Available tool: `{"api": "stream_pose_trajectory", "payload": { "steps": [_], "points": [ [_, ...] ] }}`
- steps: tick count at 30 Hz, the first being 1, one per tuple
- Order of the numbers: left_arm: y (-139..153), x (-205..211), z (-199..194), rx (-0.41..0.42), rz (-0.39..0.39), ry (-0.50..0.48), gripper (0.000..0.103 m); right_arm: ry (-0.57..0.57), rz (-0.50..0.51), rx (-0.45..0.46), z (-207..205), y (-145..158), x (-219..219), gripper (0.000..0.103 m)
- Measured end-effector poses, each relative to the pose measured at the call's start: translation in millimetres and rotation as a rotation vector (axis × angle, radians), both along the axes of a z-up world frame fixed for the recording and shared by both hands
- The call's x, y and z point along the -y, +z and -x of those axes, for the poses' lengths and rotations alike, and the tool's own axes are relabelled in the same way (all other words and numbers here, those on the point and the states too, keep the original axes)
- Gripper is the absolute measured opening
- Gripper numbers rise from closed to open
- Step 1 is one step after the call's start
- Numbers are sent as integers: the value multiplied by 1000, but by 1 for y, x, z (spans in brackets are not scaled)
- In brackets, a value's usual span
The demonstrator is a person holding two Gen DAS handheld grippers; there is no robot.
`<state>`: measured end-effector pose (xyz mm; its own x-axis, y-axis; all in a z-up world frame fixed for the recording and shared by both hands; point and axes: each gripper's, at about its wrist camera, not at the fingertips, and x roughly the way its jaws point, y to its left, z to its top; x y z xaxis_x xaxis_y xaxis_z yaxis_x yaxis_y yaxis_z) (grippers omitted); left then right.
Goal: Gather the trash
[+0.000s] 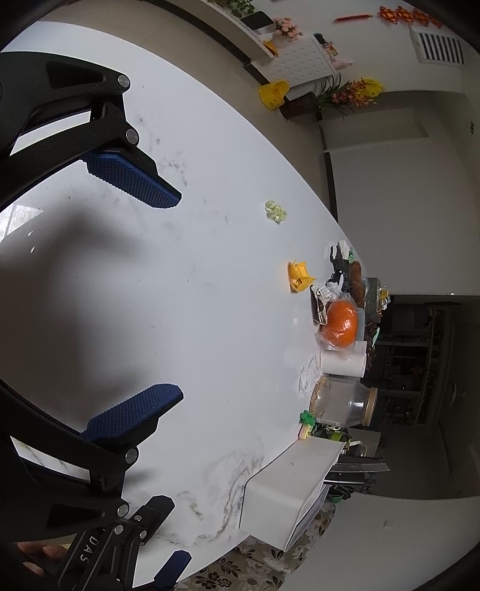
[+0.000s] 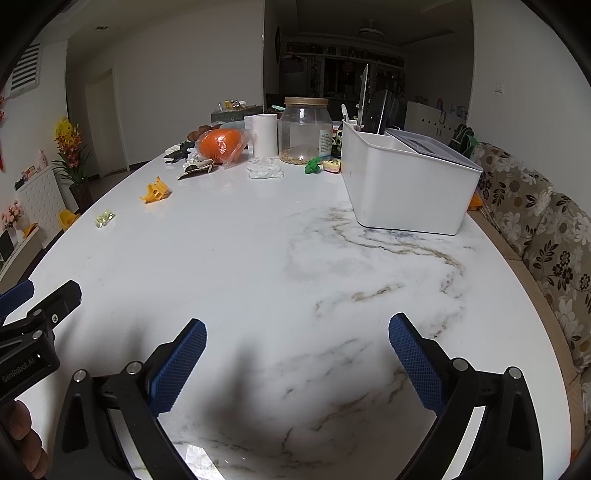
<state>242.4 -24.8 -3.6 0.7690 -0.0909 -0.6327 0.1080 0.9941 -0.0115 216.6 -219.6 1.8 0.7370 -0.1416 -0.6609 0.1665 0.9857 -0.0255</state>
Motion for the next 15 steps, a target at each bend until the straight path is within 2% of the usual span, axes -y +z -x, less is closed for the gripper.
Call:
{"api": "stream_pose_trajectory", "payload": {
  "steps": [15],
  "points": [
    [-4, 1, -4, -41, -5, 8, 94, 1, -5, -3, 1, -1, 1, 98]
  ]
}}
